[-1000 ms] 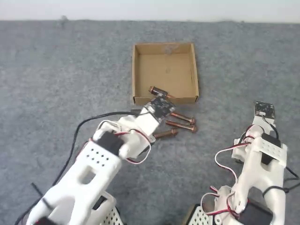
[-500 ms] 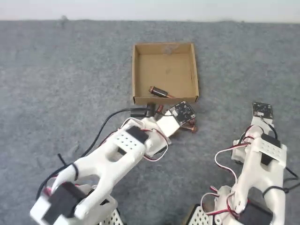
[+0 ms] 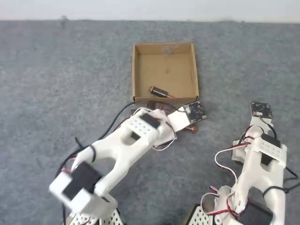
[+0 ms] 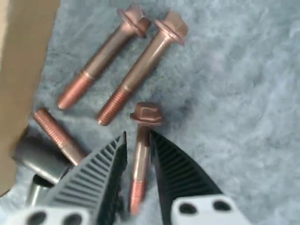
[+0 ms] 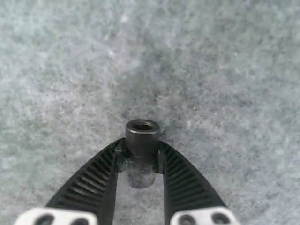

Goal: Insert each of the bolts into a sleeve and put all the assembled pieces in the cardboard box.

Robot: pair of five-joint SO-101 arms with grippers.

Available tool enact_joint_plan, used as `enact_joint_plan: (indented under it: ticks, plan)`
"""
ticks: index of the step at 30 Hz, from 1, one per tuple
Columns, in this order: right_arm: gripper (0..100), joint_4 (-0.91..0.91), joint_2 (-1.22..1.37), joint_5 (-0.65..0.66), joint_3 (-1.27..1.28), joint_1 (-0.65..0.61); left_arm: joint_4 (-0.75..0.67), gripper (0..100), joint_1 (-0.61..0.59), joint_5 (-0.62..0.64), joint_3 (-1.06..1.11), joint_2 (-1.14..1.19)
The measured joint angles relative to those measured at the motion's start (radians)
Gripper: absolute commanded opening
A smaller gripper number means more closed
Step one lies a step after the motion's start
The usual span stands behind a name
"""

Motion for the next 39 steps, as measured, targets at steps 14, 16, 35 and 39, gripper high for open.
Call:
enact_joint_plan:
  ticks: [14,16,35,39]
  plan:
    - [0.7,0.000,0.000,0.043,0.000,0.000,0.209,17,-0.026,-0.080,-0.241,0.164]
    - [0.7,0.000,0.000,0.043,0.000,0.000,0.224,17,-0.026,-0.103,-0.241,0.164]
    - [0.7,-0.002,-0.012,0.084,0.018,-0.031,0.405,15,-0.018,-0.101,-0.509,0.382]
    - [0.7,-0.002,-0.012,0.087,0.018,-0.031,0.474,6,-0.011,-0.077,-0.597,0.448]
